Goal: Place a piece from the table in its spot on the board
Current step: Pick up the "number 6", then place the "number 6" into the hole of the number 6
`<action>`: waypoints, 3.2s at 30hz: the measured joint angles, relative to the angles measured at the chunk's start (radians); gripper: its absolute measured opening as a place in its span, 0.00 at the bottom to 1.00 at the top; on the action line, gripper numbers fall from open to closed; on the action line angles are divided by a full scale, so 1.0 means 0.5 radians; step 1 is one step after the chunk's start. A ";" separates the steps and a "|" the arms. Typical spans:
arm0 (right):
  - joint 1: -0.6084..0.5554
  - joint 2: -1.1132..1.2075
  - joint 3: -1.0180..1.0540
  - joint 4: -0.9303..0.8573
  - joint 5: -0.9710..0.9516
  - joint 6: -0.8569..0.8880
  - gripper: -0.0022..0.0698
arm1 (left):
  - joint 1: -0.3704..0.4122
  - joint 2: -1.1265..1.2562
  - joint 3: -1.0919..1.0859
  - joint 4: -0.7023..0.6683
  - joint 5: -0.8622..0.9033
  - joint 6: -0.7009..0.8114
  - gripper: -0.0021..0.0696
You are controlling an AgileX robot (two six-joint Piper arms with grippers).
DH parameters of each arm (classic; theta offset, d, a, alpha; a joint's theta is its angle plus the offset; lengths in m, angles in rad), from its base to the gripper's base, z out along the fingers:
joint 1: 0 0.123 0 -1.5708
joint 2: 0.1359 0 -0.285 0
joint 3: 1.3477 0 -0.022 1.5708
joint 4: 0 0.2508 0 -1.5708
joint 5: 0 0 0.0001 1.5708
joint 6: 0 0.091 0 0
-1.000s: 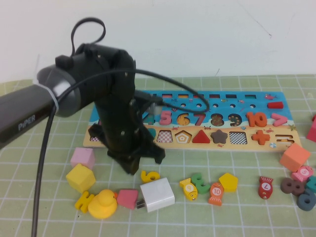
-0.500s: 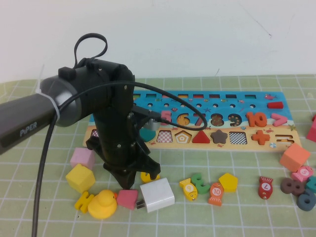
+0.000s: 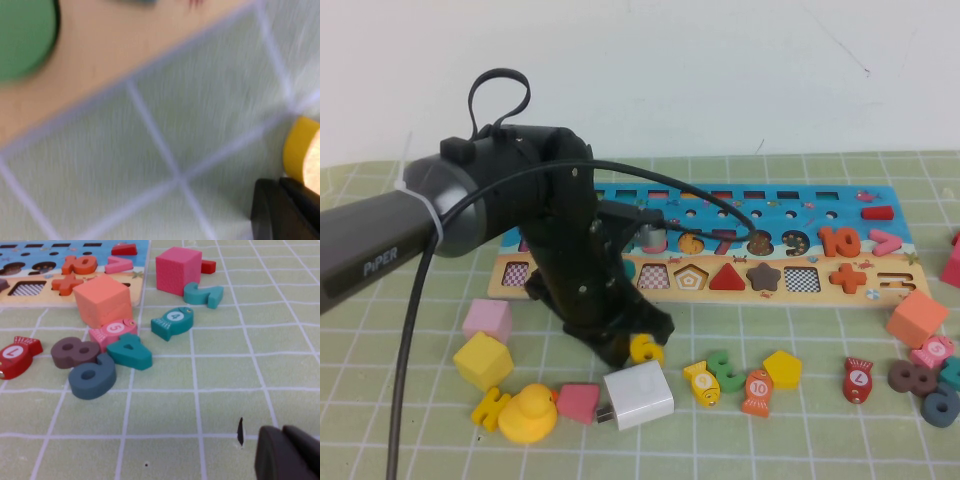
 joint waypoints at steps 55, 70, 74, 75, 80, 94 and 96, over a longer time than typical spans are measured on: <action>0.000 0.000 0.000 0.000 0.000 0.000 0.03 | -0.481 0.227 -0.408 0.593 0.224 -0.156 0.50; 0.000 0.000 0.000 0.000 0.000 0.000 0.03 | -0.481 0.235 -0.439 0.556 0.217 -0.201 0.39; 0.000 0.000 0.000 0.000 0.000 0.000 0.03 | -0.481 0.243 -0.548 0.552 0.217 -0.209 0.39; 0.000 0.000 0.000 0.000 0.000 0.000 0.03 | -0.481 0.243 -0.585 0.552 0.217 -0.213 0.39; 0.000 0.000 0.000 0.000 0.000 0.000 0.03 | -0.481 0.243 -0.759 0.692 0.162 -0.373 0.39; 0.000 0.000 0.000 0.000 0.000 0.000 0.03 | -0.359 0.354 -0.837 0.624 -0.506 -0.760 0.39; 0.000 0.000 0.000 0.000 0.000 0.000 0.03 | -0.318 0.371 -0.837 0.611 -0.510 -0.809 0.39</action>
